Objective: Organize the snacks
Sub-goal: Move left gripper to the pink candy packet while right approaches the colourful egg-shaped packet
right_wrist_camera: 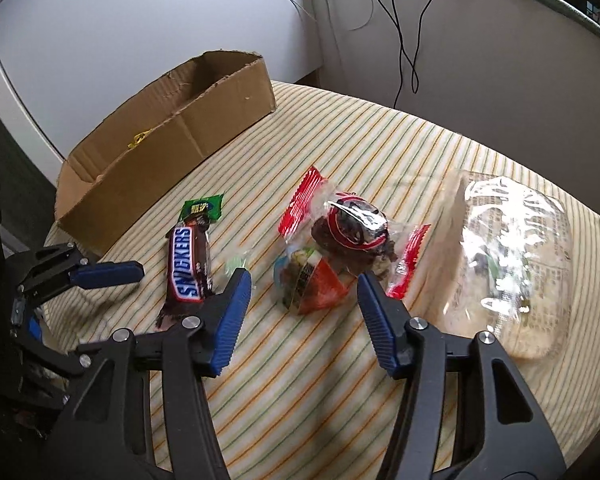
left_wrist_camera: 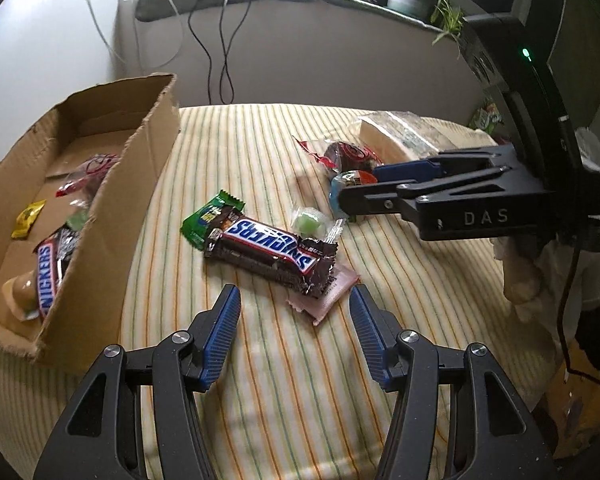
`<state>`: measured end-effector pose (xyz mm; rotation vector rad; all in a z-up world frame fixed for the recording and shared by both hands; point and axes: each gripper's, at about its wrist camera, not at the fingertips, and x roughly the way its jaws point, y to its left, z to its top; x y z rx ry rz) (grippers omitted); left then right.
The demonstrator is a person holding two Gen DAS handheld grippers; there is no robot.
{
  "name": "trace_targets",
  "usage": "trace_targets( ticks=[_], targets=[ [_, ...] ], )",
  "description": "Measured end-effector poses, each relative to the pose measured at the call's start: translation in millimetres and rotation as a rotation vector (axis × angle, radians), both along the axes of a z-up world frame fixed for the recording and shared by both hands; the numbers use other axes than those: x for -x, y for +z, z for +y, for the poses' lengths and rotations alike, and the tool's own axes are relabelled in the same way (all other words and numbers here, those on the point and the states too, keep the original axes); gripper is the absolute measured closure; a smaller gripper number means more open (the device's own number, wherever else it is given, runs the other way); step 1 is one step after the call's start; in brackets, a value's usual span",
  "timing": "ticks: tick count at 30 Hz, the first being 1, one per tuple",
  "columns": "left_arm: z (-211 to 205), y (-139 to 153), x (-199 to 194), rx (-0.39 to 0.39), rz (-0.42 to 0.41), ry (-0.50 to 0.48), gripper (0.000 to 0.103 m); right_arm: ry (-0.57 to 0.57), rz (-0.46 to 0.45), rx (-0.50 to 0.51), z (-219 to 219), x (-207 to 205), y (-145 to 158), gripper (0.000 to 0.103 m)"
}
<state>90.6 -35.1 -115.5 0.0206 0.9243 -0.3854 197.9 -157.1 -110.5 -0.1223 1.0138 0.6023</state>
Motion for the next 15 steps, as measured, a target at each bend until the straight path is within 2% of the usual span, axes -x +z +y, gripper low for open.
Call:
trace_targets(
  ticks=[7,11,15],
  targets=[
    [-14.3,-8.7,-6.0,-0.022,0.018,-0.06,0.05,0.022,-0.008,0.029,18.3,-8.8,-9.0,0.045],
    [-19.3,-9.7,-8.2,-0.025,0.015,-0.068,0.058,0.03,-0.013,0.038,21.0,-10.4,-11.2,0.045],
    [-21.7,-10.8,-6.4,-0.037,0.001,-0.067,0.065,0.033,-0.017,0.061,21.6,-9.0,-13.5,0.055]
  ],
)
